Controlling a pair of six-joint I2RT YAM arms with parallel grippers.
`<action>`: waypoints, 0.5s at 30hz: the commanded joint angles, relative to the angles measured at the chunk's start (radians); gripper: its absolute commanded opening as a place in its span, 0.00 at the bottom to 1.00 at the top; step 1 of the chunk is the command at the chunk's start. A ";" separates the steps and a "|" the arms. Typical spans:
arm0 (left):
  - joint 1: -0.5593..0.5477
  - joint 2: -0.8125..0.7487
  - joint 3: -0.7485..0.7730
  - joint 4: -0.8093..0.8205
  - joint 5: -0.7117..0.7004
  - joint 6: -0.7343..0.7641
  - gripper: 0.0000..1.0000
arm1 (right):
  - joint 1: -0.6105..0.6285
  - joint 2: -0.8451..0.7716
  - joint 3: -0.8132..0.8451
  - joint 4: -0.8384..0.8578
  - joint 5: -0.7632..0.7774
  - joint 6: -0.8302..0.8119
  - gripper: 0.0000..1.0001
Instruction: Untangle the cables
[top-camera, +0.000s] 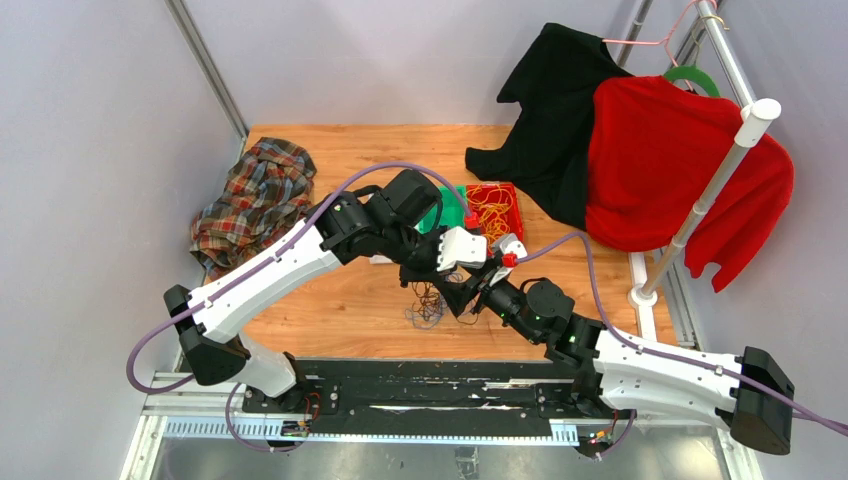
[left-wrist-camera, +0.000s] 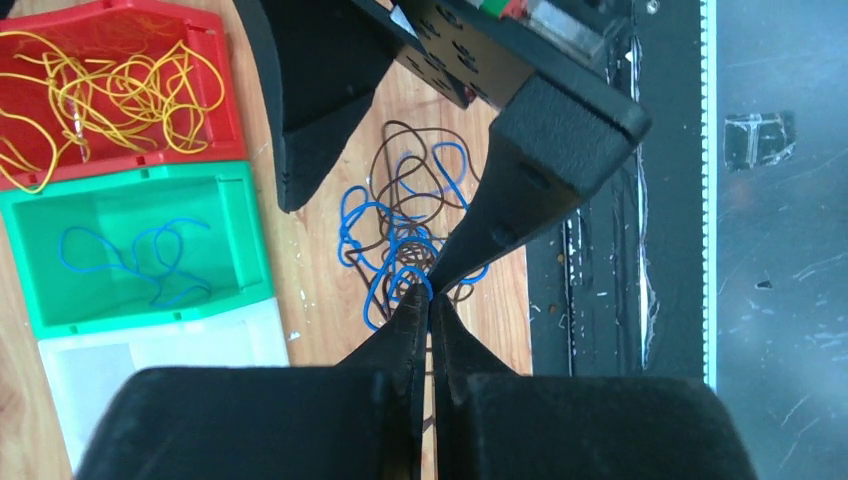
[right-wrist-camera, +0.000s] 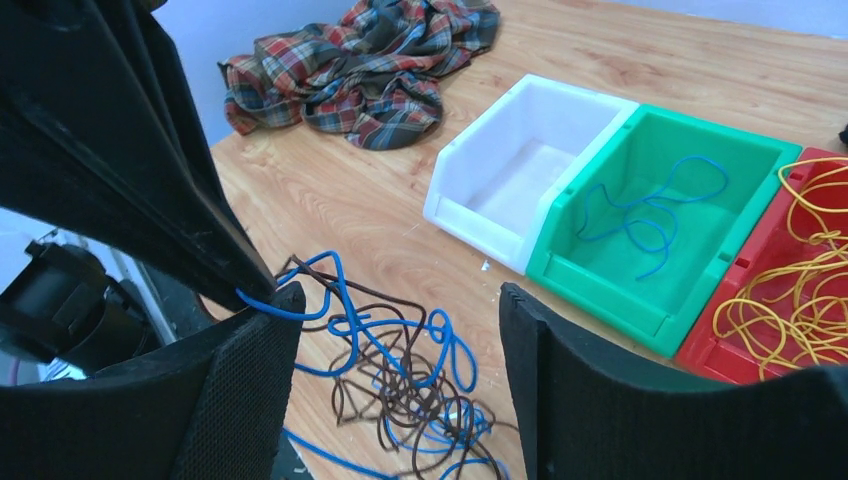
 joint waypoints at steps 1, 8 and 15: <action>0.002 -0.031 0.026 -0.002 0.069 -0.087 0.01 | 0.001 0.049 -0.003 0.192 0.162 0.015 0.69; 0.002 -0.049 0.077 -0.002 0.137 -0.118 0.01 | 0.001 0.205 -0.020 0.246 0.238 0.018 0.67; 0.007 -0.060 0.250 -0.002 0.102 -0.102 0.01 | 0.001 0.245 -0.159 0.266 0.271 0.104 0.61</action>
